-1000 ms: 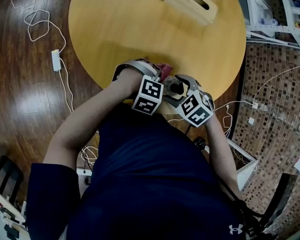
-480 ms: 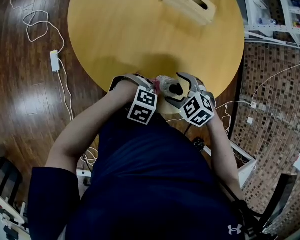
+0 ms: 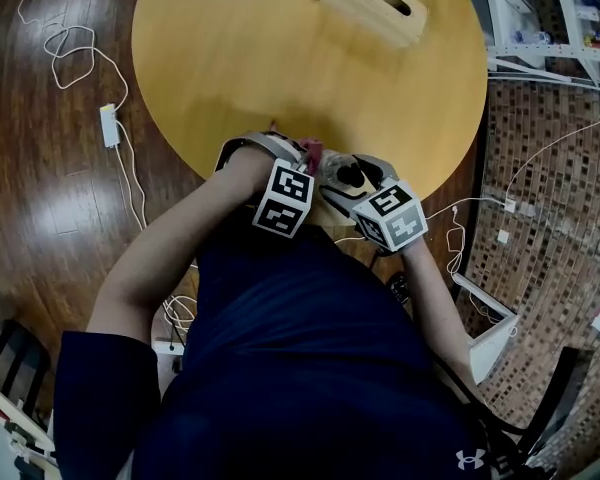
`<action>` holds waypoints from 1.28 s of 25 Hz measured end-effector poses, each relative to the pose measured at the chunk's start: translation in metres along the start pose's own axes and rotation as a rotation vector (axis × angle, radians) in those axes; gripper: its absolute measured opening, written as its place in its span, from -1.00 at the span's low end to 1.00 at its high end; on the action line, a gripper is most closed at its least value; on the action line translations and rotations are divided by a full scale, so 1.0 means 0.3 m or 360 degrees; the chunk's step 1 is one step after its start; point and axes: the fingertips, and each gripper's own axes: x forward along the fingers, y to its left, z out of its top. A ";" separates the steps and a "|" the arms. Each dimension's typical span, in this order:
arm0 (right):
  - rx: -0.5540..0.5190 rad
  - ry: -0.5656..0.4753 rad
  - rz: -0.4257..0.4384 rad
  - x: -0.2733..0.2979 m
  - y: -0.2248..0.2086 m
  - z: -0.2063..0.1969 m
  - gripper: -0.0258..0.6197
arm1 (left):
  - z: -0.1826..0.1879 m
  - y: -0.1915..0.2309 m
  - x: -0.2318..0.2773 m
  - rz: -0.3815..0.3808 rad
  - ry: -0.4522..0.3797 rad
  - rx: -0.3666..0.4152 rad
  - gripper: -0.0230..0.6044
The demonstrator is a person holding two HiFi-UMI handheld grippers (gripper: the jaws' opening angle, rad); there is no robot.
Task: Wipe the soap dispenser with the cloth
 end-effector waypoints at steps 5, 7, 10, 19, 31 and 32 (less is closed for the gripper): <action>-0.0628 0.0013 0.0098 -0.004 0.028 0.046 0.21 | 0.041 -0.134 0.002 -0.0200 -0.0071 0.0120 -0.72; -0.0750 -0.0034 0.0010 -0.016 0.024 0.061 0.30 | 0.028 -0.101 0.002 -0.0129 -0.0067 0.0000 -0.72; -0.0399 -0.0148 -0.0080 -0.041 0.021 0.036 0.33 | -0.028 0.039 -0.017 0.0112 -0.0041 -0.0300 -0.72; -0.0210 -0.0197 -0.0147 -0.041 0.030 0.055 0.10 | -0.050 0.003 -0.003 -0.0034 0.0000 -0.0086 -0.72; -0.0257 -0.0192 -0.0069 0.005 0.062 0.095 0.15 | -0.123 0.034 -0.106 0.0106 0.0074 -0.0056 -0.72; -0.0116 -0.0220 -0.0061 0.022 0.068 0.103 0.15 | -0.140 0.040 -0.109 0.0133 0.0094 -0.0037 -0.72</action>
